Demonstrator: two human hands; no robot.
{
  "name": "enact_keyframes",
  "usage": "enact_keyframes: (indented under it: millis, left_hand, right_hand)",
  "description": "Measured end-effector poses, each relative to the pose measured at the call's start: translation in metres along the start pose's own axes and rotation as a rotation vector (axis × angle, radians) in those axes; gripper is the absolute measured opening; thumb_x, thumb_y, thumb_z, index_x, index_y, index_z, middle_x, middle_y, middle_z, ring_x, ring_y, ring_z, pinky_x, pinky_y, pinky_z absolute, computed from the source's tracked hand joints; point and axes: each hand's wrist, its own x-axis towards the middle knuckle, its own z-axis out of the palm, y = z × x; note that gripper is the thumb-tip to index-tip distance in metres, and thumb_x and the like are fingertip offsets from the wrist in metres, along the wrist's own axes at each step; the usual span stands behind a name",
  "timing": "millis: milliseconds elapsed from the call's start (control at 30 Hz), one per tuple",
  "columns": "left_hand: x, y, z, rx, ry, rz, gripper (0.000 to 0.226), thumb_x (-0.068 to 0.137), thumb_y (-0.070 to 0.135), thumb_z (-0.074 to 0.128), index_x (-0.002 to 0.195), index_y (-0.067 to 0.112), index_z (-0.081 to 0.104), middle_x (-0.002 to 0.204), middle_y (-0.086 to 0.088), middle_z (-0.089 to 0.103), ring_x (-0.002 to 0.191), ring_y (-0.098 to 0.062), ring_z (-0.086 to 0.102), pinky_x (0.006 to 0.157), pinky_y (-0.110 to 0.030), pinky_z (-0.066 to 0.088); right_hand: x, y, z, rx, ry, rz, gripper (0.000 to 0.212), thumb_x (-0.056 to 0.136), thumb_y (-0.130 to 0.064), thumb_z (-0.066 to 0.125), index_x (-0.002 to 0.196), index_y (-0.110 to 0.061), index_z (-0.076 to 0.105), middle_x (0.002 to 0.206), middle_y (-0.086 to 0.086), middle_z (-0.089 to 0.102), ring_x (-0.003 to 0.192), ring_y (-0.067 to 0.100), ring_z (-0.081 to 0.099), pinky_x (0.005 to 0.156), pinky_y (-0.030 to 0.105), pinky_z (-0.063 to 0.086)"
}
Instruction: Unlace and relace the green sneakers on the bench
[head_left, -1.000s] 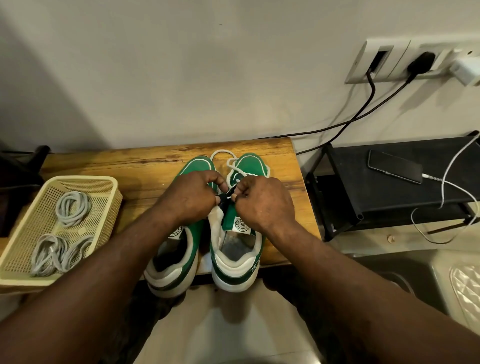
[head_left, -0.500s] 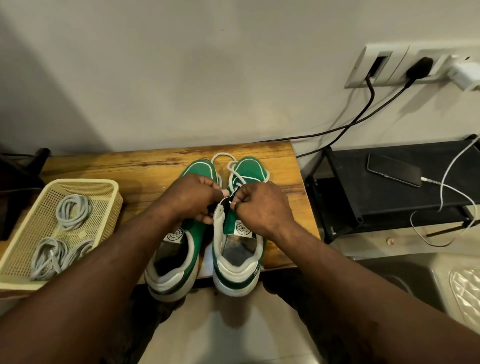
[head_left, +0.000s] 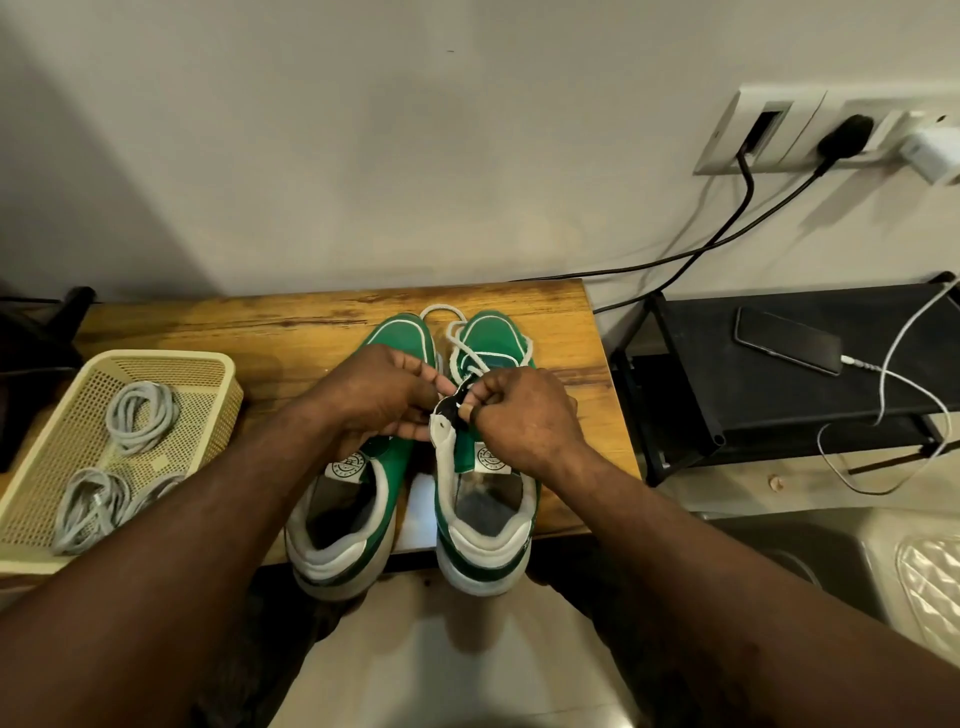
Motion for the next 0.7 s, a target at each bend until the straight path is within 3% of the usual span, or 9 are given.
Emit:
enact_keyframes:
  millis: [200,433,500,600,700]
  left_hand:
    - [-0.004,0.001,-0.002,-0.039,-0.030,-0.021,0.018,0.092,-0.005,0.071,0.111,-0.005,0.072,0.098,-0.019,0.079,0.081,-0.023,0.079,0.065,-0.030,0.064]
    - [-0.001,-0.002,0.012,-0.055,0.103,-0.011,0.009,0.092,-0.003,0.072,0.100,-0.003,0.075,0.090,-0.019,0.080,0.076,-0.024,0.078,0.064,-0.031,0.065]
    - [-0.001,-0.001,0.013,-0.061,0.106,-0.007,0.008,0.092,-0.005,0.071,0.099,-0.004,0.075,0.090,-0.019,0.079,0.076,-0.024,0.078,0.064,-0.032,0.065]
    - [-0.002,0.000,0.013,-0.044,0.086,-0.011,0.010,0.092,-0.007,0.071,0.101,-0.006,0.074,0.091,-0.019,0.079,0.080,-0.027,0.079,0.070,-0.035,0.067]
    - [-0.005,0.002,0.016,0.028,0.103,-0.001,0.008,0.091,-0.005,0.072,0.098,-0.002,0.076,0.092,-0.018,0.079,0.085,-0.029,0.079,0.064,-0.033,0.065]
  right_hand:
    - [0.001,0.003,-0.005,0.154,-0.093,0.023,0.008,0.080,-0.027,0.078,0.076,-0.033,0.076,0.075,-0.025,0.073,0.086,0.008,0.070,0.097,0.057,0.053]
    - [-0.002,0.002,-0.005,-0.081,0.039,-0.089,0.023,0.085,-0.031,0.077,0.066,-0.036,0.065,0.072,-0.019,0.069,0.098,0.017,0.065,0.096,0.050,0.051]
    - [-0.001,0.002,-0.005,-0.044,0.054,-0.080,0.022,0.084,-0.028,0.075,0.066,-0.038,0.066,0.072,-0.019,0.070,0.094,0.015,0.067,0.092,0.051,0.054]
    - [0.000,0.004,-0.009,0.141,0.007,-0.018,0.019,0.086,-0.021,0.074,0.072,-0.034,0.074,0.074,-0.019,0.074,0.080,0.008,0.071,0.086,0.050,0.060]
    - [0.004,-0.001,-0.022,0.057,-0.089,-0.044,0.013,0.088,-0.021,0.076,0.077,-0.028,0.078,0.076,-0.013,0.075,0.080,0.007,0.071,0.081,0.042,0.062]
